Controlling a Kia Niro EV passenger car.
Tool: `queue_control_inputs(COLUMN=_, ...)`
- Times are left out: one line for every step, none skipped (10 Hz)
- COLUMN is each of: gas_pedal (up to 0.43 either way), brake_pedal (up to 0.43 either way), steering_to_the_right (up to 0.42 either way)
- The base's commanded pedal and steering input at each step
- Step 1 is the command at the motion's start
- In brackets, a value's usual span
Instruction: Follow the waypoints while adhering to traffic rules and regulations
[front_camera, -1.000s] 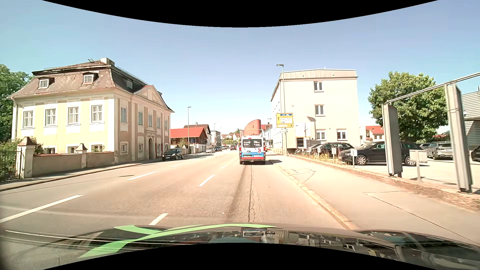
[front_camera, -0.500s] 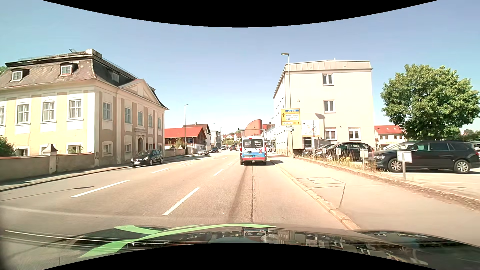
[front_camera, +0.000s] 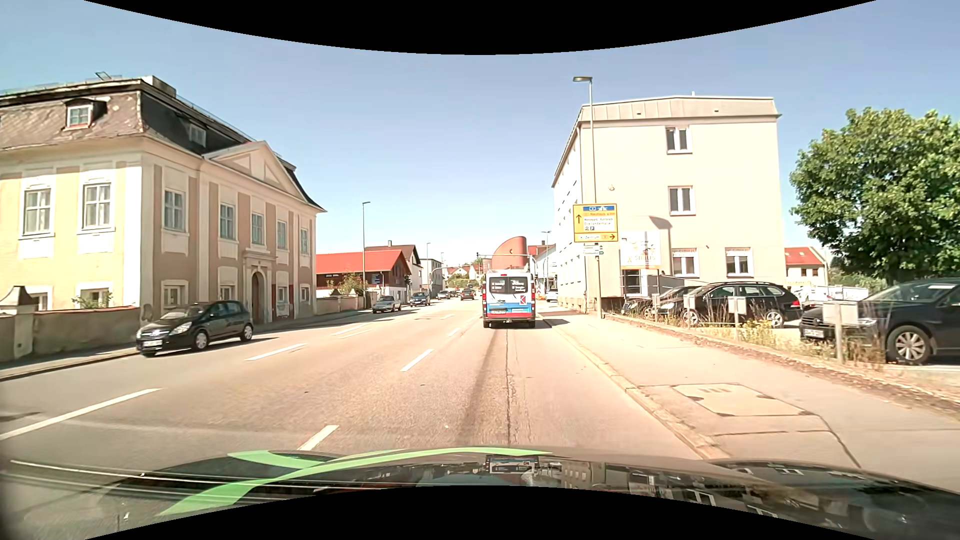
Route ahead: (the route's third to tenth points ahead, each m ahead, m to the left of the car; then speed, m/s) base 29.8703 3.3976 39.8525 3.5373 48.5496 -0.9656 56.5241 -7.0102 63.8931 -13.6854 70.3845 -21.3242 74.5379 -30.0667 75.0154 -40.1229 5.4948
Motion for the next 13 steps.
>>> queue_control_inputs(gas_pedal=0.0, brake_pedal=0.0, steering_to_the_right=-0.009)
queue_control_inputs(gas_pedal=0.0, brake_pedal=0.0, steering_to_the_right=-0.006)
queue_control_inputs(gas_pedal=0.0, brake_pedal=0.0, steering_to_the_right=-0.004)
queue_control_inputs(gas_pedal=0.079, brake_pedal=0.0, steering_to_the_right=-0.004)
queue_control_inputs(gas_pedal=0.138, brake_pedal=0.0, steering_to_the_right=-0.004)
queue_control_inputs(gas_pedal=0.138, brake_pedal=0.0, steering_to_the_right=-0.004)
queue_control_inputs(gas_pedal=0.138, brake_pedal=0.0, steering_to_the_right=-0.003)
queue_control_inputs(gas_pedal=0.087, brake_pedal=0.0, steering_to_the_right=-0.003)
queue_control_inputs(gas_pedal=0.0, brake_pedal=0.0, steering_to_the_right=-0.003)
queue_control_inputs(gas_pedal=0.0, brake_pedal=0.0, steering_to_the_right=-0.003)
queue_control_inputs(gas_pedal=0.0, brake_pedal=0.0, steering_to_the_right=-0.003)
queue_control_inputs(gas_pedal=0.0, brake_pedal=0.0, steering_to_the_right=-0.002)
queue_control_inputs(gas_pedal=0.0, brake_pedal=0.0, steering_to_the_right=0.0)
